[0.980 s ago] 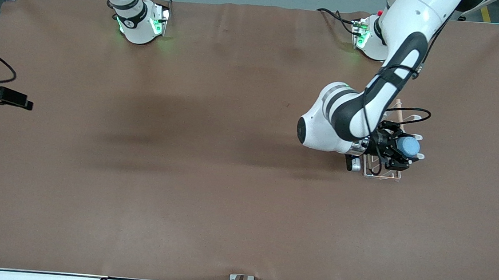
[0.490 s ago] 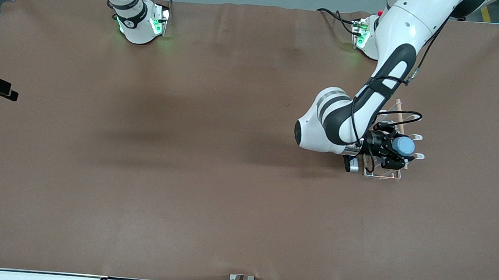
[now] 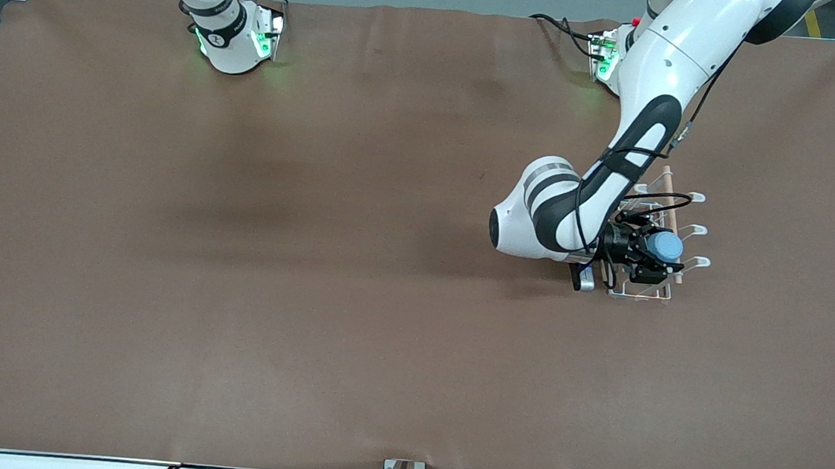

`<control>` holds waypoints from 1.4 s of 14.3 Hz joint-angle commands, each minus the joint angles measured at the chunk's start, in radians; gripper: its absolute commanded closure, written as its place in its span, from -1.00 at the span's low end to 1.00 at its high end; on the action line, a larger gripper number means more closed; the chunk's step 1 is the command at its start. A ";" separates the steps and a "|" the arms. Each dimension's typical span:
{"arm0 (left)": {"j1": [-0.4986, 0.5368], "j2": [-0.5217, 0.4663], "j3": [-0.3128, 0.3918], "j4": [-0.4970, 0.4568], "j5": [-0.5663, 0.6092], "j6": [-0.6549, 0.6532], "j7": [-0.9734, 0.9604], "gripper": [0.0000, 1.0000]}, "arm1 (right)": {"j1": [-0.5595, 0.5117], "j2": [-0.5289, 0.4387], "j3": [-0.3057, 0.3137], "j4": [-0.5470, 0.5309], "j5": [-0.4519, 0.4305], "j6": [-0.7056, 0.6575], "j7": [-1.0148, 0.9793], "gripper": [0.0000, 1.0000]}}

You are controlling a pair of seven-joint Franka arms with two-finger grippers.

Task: Hang cup on cup holder
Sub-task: 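Open the left gripper and lift it away from the cup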

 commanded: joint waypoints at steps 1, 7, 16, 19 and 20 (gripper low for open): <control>0.008 0.001 -0.006 0.010 -0.008 -0.013 -0.059 -1.00 | -0.099 -0.087 0.144 -0.102 -0.048 0.039 0.063 -1.00; 0.025 -0.122 -0.009 0.156 -0.210 -0.024 -0.108 -1.00 | -0.138 -0.142 0.209 -0.193 -0.074 0.079 0.096 -1.00; 0.174 -0.375 -0.009 0.415 -0.706 -0.015 -0.342 -1.00 | -0.136 -0.170 0.204 -0.263 -0.069 0.110 0.094 -1.00; 0.220 -0.458 -0.011 0.421 -0.791 -0.010 -0.508 -1.00 | -0.133 -0.170 0.204 -0.265 -0.069 0.110 0.094 -1.00; 0.220 -0.470 -0.011 0.430 -0.793 0.023 -0.531 -1.00 | -0.133 -0.170 0.204 -0.269 -0.069 0.110 0.094 -1.00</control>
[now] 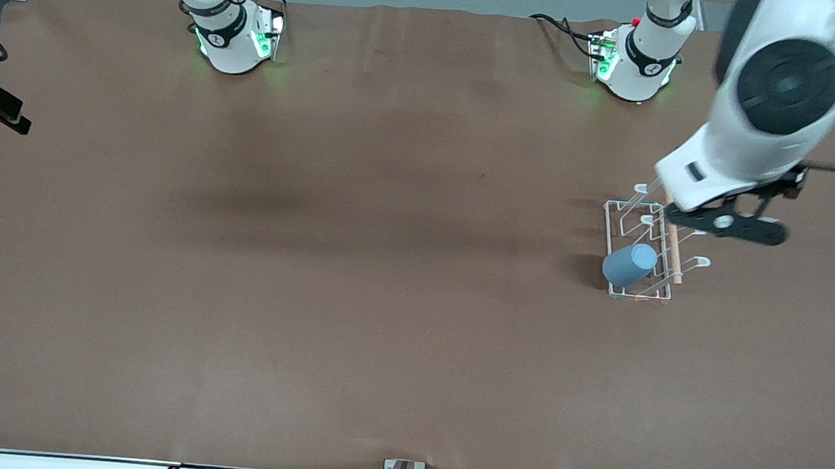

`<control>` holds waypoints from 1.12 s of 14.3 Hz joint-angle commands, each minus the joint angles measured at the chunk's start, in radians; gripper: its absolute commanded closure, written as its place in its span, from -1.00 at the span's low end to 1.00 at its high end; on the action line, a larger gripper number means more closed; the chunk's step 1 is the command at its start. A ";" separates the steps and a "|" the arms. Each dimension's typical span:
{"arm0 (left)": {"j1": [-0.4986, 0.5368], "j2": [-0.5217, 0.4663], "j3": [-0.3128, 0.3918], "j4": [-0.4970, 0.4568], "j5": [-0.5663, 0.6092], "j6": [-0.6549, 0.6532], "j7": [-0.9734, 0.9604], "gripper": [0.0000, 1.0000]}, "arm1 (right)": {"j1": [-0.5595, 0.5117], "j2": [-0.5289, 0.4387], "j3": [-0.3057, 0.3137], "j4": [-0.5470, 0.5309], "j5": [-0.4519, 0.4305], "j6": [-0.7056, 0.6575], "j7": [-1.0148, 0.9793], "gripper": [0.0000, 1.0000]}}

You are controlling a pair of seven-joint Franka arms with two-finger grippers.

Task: Hang cup on cup holder

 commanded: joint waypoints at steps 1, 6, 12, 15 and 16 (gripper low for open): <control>0.003 -0.039 -0.009 0.019 -0.023 0.079 -0.088 -1.00 | -0.012 -0.043 0.021 -0.059 -0.013 0.029 0.015 -1.00; 0.029 -0.057 -0.007 0.025 -0.112 0.118 -0.084 -1.00 | -0.015 -0.055 0.021 -0.088 -0.015 0.049 0.012 -1.00; 0.131 -0.065 -0.001 0.022 -0.315 0.170 -0.082 -1.00 | -0.013 -0.055 0.021 -0.088 -0.015 0.046 0.000 -1.00; 0.077 -0.158 0.135 -0.071 -0.386 0.253 -0.078 -1.00 | -0.010 -0.054 0.021 -0.088 -0.015 0.045 0.000 -1.00; 0.067 -0.180 0.173 -0.090 -0.393 0.254 -0.078 -1.00 | -0.010 -0.054 0.021 -0.088 -0.015 0.045 0.000 -1.00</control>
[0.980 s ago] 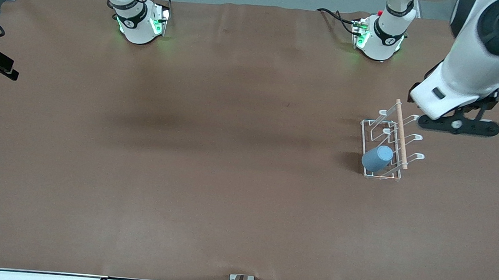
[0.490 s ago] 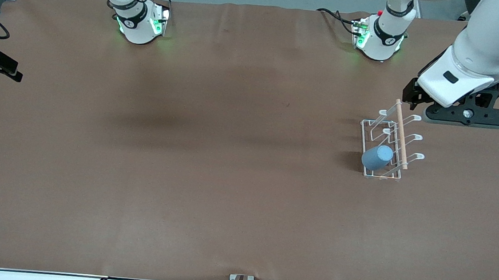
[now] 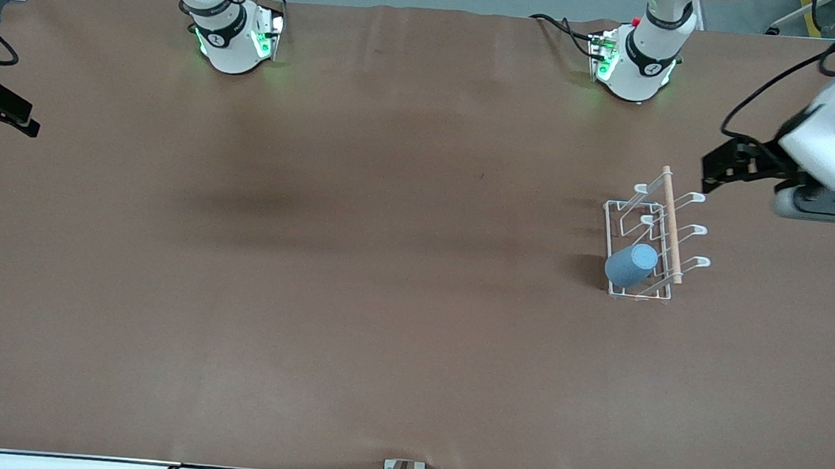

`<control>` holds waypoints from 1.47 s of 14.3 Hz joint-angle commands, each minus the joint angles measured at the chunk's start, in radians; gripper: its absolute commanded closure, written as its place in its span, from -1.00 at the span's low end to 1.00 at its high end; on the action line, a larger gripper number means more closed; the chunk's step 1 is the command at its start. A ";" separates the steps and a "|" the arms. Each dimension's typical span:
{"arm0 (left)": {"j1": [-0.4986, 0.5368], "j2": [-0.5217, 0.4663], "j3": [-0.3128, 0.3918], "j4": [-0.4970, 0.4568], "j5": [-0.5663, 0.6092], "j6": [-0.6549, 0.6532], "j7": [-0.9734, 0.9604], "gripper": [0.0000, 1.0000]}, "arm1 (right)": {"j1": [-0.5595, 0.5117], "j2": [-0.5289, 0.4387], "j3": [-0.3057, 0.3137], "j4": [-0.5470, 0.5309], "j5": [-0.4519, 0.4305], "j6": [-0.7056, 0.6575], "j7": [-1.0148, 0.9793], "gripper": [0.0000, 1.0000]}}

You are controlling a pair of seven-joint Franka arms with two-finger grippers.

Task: Hang cup on cup holder

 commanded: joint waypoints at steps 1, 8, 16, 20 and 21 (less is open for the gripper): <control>-0.034 -0.101 0.085 -0.110 -0.040 0.035 -0.001 -1.00 | -0.010 -0.035 0.014 -0.040 -0.015 0.014 0.000 -1.00; -0.031 -0.234 0.169 -0.292 -0.052 0.040 0.023 -1.00 | -0.015 -0.035 0.014 -0.037 -0.015 0.010 -0.029 -1.00; -0.031 -0.314 0.162 -0.411 -0.046 0.097 0.155 -1.00 | -0.012 -0.035 0.014 -0.035 -0.021 0.008 -0.029 -1.00; -0.029 -0.302 0.159 -0.395 -0.043 0.095 0.187 -1.00 | -0.012 -0.035 0.014 -0.034 -0.022 0.013 -0.023 -1.00; -0.031 -0.300 0.159 -0.391 -0.043 0.097 0.187 -1.00 | -0.010 -0.035 0.014 -0.034 -0.022 0.014 -0.020 -1.00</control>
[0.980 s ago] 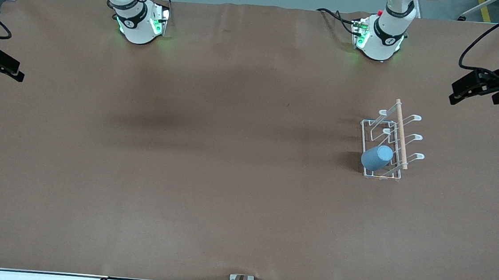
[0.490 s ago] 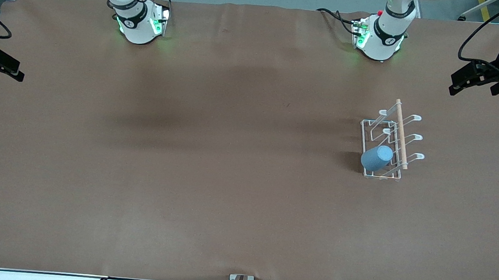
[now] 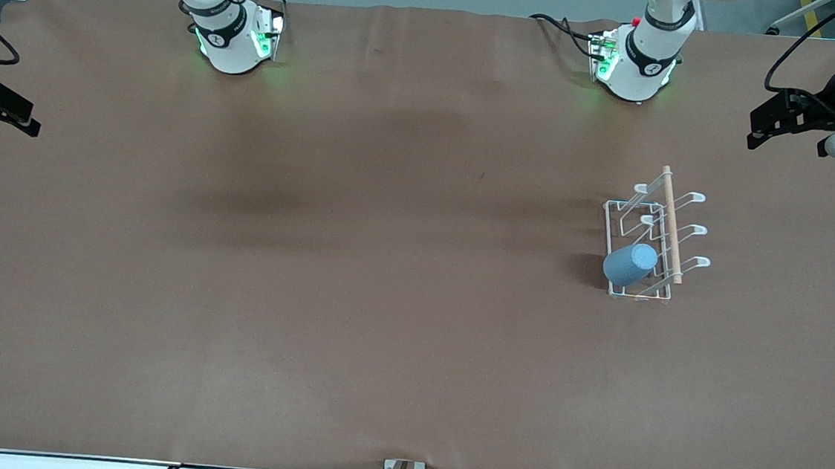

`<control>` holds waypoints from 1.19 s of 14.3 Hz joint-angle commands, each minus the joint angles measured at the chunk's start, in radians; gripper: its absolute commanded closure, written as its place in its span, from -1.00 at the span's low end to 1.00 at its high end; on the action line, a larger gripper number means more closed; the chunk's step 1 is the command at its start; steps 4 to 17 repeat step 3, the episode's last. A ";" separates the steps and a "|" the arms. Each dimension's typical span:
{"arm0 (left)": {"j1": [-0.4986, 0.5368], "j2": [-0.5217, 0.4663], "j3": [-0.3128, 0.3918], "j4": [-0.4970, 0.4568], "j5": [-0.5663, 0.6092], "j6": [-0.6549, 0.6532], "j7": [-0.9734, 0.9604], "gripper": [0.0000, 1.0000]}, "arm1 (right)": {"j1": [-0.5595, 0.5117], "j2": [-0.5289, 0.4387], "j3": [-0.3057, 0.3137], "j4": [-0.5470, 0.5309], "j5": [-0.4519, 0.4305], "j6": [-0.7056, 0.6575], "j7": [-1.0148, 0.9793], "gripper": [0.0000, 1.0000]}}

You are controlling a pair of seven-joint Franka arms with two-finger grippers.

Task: Hang cup on cup holder

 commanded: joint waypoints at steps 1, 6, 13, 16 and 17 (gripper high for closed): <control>-0.003 -0.005 -0.002 0.000 -0.009 0.012 0.015 -1.00 | -0.010 -0.034 0.013 -0.033 -0.021 0.014 -0.001 -1.00; -0.004 0.018 -0.002 0.033 -0.011 0.011 0.012 -1.00 | -0.012 -0.034 0.013 -0.032 -0.022 0.019 0.001 -1.00; -0.004 0.018 -0.002 0.033 -0.011 0.011 0.012 -1.00 | -0.012 -0.034 0.013 -0.032 -0.022 0.019 0.001 -1.00; -0.004 0.018 -0.002 0.033 -0.011 0.011 0.012 -1.00 | -0.012 -0.034 0.013 -0.032 -0.022 0.019 0.001 -1.00; -0.004 0.018 -0.002 0.033 -0.011 0.011 0.012 -1.00 | -0.012 -0.034 0.013 -0.032 -0.022 0.019 0.001 -1.00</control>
